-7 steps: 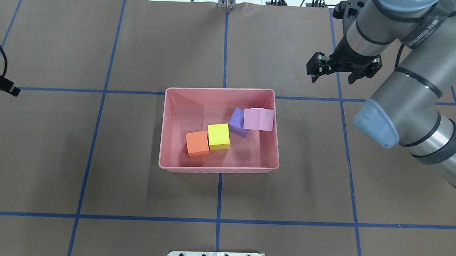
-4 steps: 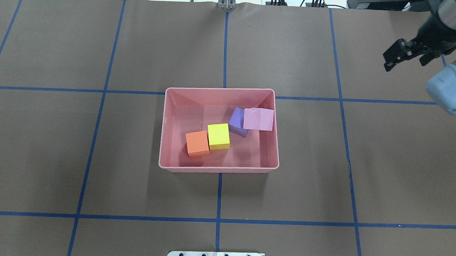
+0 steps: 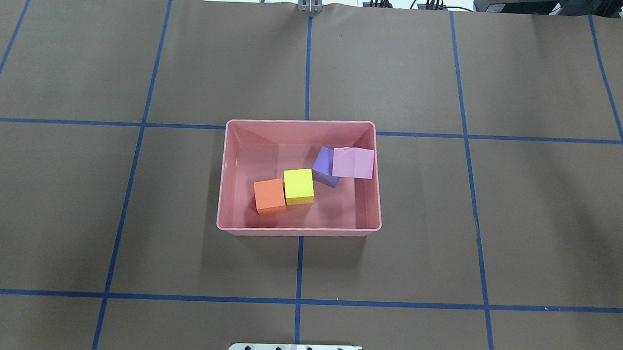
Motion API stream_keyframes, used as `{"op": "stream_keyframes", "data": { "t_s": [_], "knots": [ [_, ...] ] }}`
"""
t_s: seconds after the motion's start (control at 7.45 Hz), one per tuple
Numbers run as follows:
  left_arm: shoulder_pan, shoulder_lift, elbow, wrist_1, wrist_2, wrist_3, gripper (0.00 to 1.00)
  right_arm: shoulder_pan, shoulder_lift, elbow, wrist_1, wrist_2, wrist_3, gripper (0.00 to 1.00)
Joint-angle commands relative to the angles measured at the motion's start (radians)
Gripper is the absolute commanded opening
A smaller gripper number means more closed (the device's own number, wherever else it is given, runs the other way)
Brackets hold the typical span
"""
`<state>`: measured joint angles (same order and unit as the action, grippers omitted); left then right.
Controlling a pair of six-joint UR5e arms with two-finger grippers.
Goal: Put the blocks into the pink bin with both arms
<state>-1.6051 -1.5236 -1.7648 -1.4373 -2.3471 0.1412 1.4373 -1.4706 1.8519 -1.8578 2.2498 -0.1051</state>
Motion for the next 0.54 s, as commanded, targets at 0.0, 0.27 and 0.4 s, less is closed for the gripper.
{"op": "stream_keyframes", "data": {
  "t_s": [0.0, 0.27, 0.4],
  "knots": [
    [-0.004, 0.052, -0.002, -0.046, -0.003, 0.001, 1.0, 0.029, -0.054, -0.002, 0.002, -0.003, -0.044, 1.0],
    [-0.004, 0.063, 0.005, -0.087, -0.004, 0.001, 1.0, 0.029, -0.062, -0.002, 0.002, -0.003, -0.03, 1.0],
    [-0.003, 0.063, 0.016, -0.088, -0.008, -0.008, 1.0, 0.029, -0.063, -0.002, 0.002, -0.003, -0.028, 1.0]
  ]
}}
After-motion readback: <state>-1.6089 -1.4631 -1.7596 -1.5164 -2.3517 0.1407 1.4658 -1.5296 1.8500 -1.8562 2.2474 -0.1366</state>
